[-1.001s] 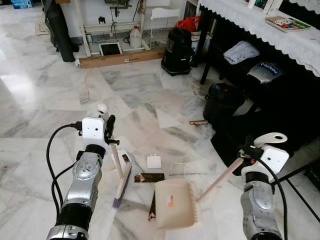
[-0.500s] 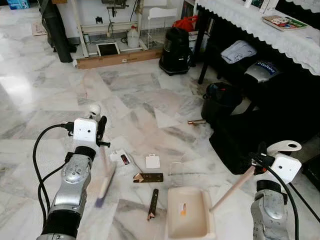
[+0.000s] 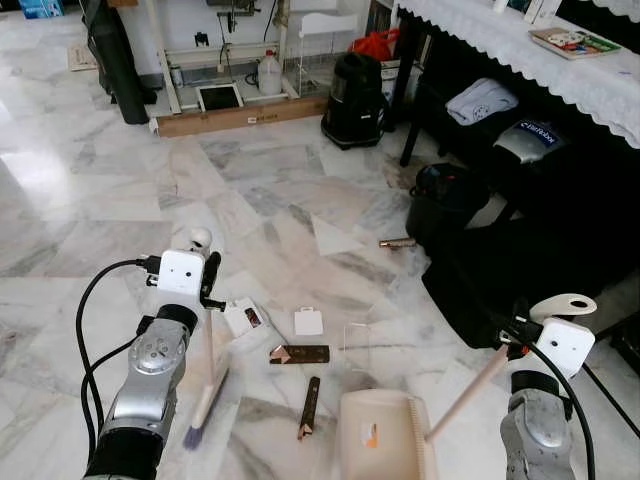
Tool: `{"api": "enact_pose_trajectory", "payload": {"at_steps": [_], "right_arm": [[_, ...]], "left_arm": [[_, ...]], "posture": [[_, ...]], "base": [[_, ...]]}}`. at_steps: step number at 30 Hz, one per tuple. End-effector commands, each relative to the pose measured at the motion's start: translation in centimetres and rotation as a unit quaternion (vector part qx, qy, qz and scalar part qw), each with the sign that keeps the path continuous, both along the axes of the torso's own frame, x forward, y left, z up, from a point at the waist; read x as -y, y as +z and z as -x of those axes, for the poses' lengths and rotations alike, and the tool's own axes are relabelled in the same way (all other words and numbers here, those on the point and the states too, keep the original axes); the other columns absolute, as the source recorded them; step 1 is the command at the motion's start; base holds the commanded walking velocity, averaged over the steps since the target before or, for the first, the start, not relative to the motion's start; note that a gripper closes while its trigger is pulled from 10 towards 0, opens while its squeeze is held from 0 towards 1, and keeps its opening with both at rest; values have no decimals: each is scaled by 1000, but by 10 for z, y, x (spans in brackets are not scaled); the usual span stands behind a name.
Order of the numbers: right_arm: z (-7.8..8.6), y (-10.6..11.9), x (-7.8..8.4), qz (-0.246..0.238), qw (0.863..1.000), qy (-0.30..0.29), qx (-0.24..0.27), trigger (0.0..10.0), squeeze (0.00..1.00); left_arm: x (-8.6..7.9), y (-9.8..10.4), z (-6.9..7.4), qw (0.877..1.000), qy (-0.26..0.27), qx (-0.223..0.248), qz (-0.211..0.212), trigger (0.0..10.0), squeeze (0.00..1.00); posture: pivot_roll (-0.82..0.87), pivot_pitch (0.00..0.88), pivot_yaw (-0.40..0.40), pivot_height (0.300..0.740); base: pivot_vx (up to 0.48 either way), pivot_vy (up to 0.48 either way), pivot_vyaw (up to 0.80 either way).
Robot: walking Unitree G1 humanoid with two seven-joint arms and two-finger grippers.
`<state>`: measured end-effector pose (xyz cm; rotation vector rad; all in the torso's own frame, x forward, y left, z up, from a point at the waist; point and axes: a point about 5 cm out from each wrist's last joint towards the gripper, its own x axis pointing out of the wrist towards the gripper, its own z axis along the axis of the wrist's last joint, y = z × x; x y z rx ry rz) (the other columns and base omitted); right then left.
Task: Sweep floor
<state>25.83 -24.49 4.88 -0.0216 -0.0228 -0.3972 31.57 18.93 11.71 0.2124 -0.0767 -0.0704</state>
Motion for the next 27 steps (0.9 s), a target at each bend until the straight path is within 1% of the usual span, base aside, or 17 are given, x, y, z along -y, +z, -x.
{"api": "enact_pose_trajectory", "payload": {"at_steps": [1, 3, 7, 11, 12, 14, 16, 19, 22, 25, 27], "right_arm": [[2, 1, 6, 18, 1000, -5, 2, 10000, 0], [2, 0, 6, 21, 1000, -6, -3, 10000, 0], [2, -8, 6, 26, 999, -6, -20, 10000, 0], [-1, -7, 5, 27, 999, -4, -19, 10000, 0], [-1, -7, 5, 27, 999, -4, -19, 10000, 0], [-3, -6, 5, 31, 999, -1, -17, 10000, 0], [-5, -5, 4, 36, 999, 2, -15, 10000, 0], [-7, -3, 4, 43, 999, 6, -12, 10000, 0], [-13, 1, 3, 45, 999, 5, -1, 10000, 0], [-18, 2, -2, 58, 998, 23, -3, 10000, 0], [-20, 2, -4, 58, 998, 25, -4, 10000, 0]], "left_arm": [[5, 7, -1, 1000, -9, 12, -1, 10000, 0], [6, 7, -1, 1000, -11, 10, 1, 10000, 0], [10, 8, -3, 999, -21, 2, 24, 10000, 0], [13, 8, -4, 998, -31, -7, 47, 10000, 0], [13, 8, -4, 998, -31, -7, 47, 10000, 0], [17, 9, -6, 997, -39, -11, 72, 10000, 0], [19, 10, -7, 996, -39, -12, 82, 10000, 0], [19, 11, -8, 996, -40, -11, 80, 10000, 0], [20, 14, -10, 996, -43, -11, 83, 10000, 0], [20, 15, -11, 995, -44, -10, 89, 10000, 0], [20, 16, -11, 995, -45, -11, 89, 10000, 0]], "posture": [[132, 109, -63, 740], [132, 109, -62, 740], [139, 106, -56, 740], [141, 109, -55, 740], [141, 109, -55, 740], [144, 117, -53, 740], [144, 117, -53, 740], [150, 122, -51, 740], [152, 128, -47, 740], [161, 134, -43, 740], [164, 134, -42, 740]], "base": [[0, 0, 0], [0, 0, 0], [0, 0, 0], [0, 0, 0], [0, 0, 0], [0, 0, 0], [0, 0, 0], [0, 0, 0], [0, 0, 0], [0, 0, 0], [0, 0, 0]]}}
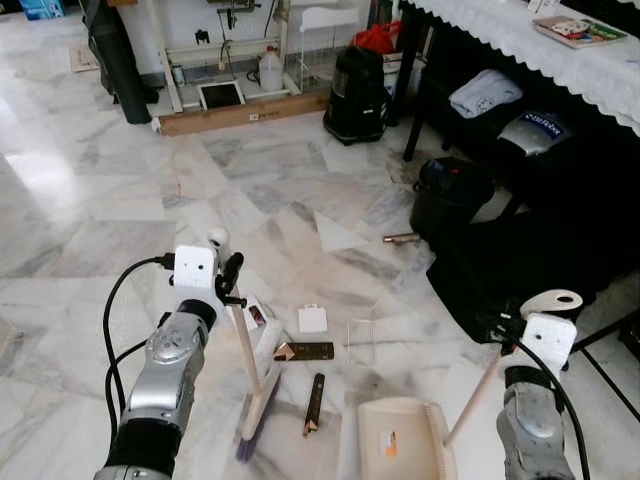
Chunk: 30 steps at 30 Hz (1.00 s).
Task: Sweep floor
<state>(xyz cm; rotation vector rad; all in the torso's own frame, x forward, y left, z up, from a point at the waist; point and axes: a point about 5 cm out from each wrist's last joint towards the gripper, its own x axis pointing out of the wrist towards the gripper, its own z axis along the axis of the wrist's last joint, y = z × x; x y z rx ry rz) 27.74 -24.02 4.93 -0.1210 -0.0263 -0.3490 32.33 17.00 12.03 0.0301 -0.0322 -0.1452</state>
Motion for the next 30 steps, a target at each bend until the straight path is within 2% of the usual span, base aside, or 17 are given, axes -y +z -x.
{"api": "enact_pose_trajectory", "payload": {"at_steps": [1, 5, 10, 21, 24, 30], "right_arm": [[-3, 0, -2, 8, 1000, 5, 3, 10000, 0], [-7, -4, -14, 15, 1000, 15, -7, 10000, 0], [-10, -4, -19, 12, 1000, 9, -4, 10000, 0], [-22, 20, -8, 52, 997, -27, 53, 10000, 0], [-23, 24, -7, 45, 996, -34, 66, 10000, 0], [-24, 19, -17, 32, 997, -22, 63, 10000, 0]], "left_arm": [[1, 14, -4, 1000, -7, 18, 3, 10000, 0], [2, 16, -4, 1000, -12, 19, 2, 10000, 0], [0, 18, -4, 1000, -12, 20, 1, 10000, 0], [-1, 19, -2, 1000, -15, 20, 0, 10000, 0], [-1, 20, -2, 1000, -15, 21, 1, 10000, 0], [-1, 22, -1, 1000, -17, 25, 1, 10000, 0]], "posture": [[172, 139, -37, 740], [192, 143, -30, 740], [202, 146, -23, 740], [206, 155, -16, 740], [208, 154, -17, 740], [234, 162, -18, 740]], "base": [[0, 0, 0], [0, 0, 0], [0, 0, 0], [0, 0, 0], [0, 0, 0], [0, 0, 0]]}}
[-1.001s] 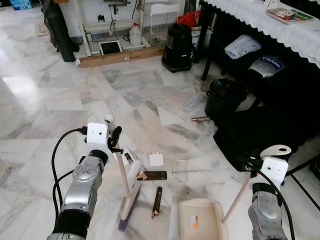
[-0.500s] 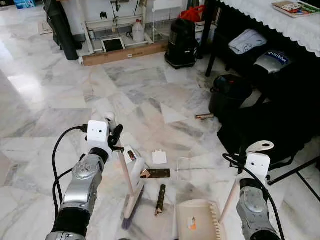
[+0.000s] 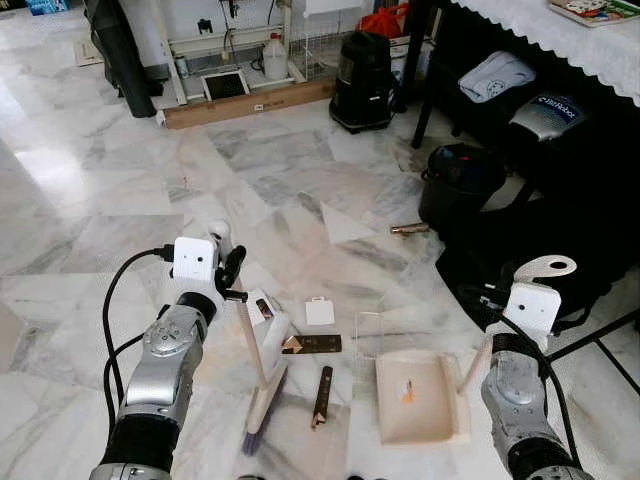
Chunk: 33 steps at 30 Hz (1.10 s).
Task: Sweep floor
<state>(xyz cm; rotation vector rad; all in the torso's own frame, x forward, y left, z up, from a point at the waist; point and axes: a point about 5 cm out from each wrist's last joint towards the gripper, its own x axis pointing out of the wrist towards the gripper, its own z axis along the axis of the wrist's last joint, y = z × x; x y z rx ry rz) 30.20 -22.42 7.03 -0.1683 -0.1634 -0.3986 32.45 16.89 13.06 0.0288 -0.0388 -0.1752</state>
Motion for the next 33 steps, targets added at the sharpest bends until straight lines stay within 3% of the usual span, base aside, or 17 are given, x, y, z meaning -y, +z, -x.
{"api": "enact_pose_trajectory", "payload": {"at_steps": [1, 7, 18, 28, 33], "right_arm": [[2, -3, -2, -2, 1000, 0, -3, 10000, 0], [8, -18, -12, -8, 999, 6, -32, 10000, 0], [11, -24, -13, 3, 999, 5, -45, 10000, 0], [-2, 1, -20, 33, 999, 15, 23, 10000, 0], [-5, 4, -20, 36, 999, 14, 26, 10000, 0]], "left_arm": [[-1, 12, 1, 1000, -3, 24, 0, 10000, 0], [-1, 21, 1, 999, -8, 39, 0, 10000, 0], [-4, 24, 9, 999, -13, 44, 0, 10000, 0], [-5, 26, 13, 999, -16, 47, 1, 10000, 0], [-4, 26, 15, 999, -17, 47, 2, 10000, 0]], "posture": [[240, 162, -18, 740], [289, 170, -11, 740], [320, 178, -3, 740], [324, 195, 3, 740], [324, 200, 2, 740]], "base": [[0, 0, 0], [0, 0, 0], [0, 0, 0], [0, 0, 0], [0, 0, 0]]}}
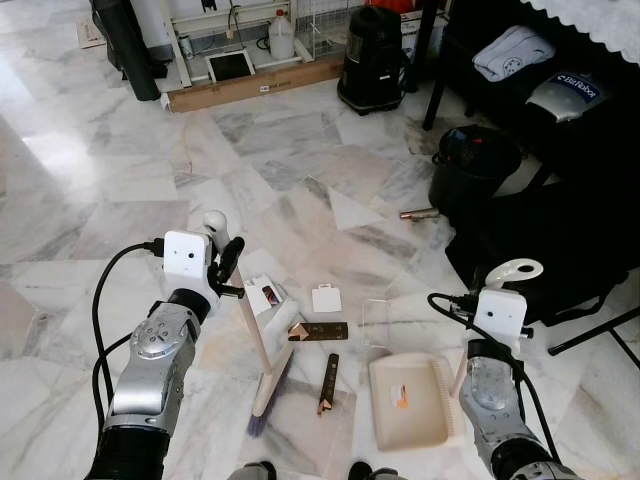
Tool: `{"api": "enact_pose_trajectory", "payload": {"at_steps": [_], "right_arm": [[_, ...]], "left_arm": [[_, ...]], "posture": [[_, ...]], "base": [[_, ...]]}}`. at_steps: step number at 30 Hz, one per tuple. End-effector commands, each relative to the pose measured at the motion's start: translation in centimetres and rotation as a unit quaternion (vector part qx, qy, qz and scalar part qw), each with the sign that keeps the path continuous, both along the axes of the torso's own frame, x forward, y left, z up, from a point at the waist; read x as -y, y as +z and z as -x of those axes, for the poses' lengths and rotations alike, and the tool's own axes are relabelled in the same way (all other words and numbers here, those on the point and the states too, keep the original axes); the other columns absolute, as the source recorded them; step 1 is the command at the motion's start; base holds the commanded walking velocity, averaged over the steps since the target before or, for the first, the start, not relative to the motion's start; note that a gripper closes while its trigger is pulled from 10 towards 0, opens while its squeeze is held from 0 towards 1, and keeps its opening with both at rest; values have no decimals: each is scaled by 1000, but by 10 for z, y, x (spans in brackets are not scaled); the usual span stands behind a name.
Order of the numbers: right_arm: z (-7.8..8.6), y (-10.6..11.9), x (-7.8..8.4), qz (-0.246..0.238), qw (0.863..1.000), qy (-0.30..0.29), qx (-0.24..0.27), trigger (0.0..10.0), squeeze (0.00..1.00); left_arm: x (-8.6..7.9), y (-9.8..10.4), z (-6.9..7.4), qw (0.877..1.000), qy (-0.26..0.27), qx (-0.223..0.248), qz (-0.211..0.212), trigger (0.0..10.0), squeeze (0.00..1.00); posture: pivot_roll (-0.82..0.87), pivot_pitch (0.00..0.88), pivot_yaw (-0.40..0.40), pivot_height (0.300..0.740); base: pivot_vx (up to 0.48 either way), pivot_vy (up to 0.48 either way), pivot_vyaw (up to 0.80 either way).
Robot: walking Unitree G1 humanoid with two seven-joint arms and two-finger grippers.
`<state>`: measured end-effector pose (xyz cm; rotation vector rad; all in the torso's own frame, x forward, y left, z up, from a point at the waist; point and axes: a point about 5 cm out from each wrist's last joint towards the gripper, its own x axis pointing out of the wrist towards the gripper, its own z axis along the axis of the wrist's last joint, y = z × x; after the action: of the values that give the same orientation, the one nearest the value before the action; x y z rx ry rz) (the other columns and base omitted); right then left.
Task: Sweep floor
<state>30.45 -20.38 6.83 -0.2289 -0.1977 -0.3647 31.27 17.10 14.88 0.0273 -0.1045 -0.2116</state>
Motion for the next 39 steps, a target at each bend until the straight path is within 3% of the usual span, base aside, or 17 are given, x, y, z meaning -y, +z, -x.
{"api": "enact_pose_trajectory", "payload": {"at_steps": [1, 9, 12, 23, 33, 36, 39], "right_arm": [[-2, 6, 1, 2, 1000, 0, 17, 10000, 0], [19, -33, -5, -58, 995, -35, -66, 10000, 0], [24, -40, -9, -54, 995, -28, -81, 10000, 0], [26, -40, -2, -51, 994, -34, -85, 10000, 0], [25, -38, 2, -47, 995, -40, -81, 10000, 0], [24, -38, 2, -48, 995, -38, -84, 10000, 0], [24, -38, 2, -49, 994, -37, -85, 10000, 0]], "left_arm": [[-2, 7, 3, 1000, 2, 14, -1, 10000, 0], [4, 16, 4, 1000, -22, 15, 11, 10000, 0], [4, 17, 4, 999, -28, 7, 26, 10000, 0], [19, 10, 5, 994, -76, -37, 63, 10000, 0], [30, 2, 10, 982, -133, -93, 102, 10000, 0], [33, 8, 10, 970, -156, -105, 152, 10000, 0], [34, 14, 9, 967, -161, -98, 173, 10000, 0]], "posture": [[324, 200, 2, 740], [356, 211, 7, 740], [352, 215, 7, 740], [337, 208, 6, 740], [327, 201, 1, 740], [327, 198, 1, 740], [328, 196, 0, 740]], "base": [[0, 0, 0], [0, 0, 0], [0, 0, 0], [0, 0, 0], [0, 0, 0], [0, 0, 0], [0, 0, 0]]}}
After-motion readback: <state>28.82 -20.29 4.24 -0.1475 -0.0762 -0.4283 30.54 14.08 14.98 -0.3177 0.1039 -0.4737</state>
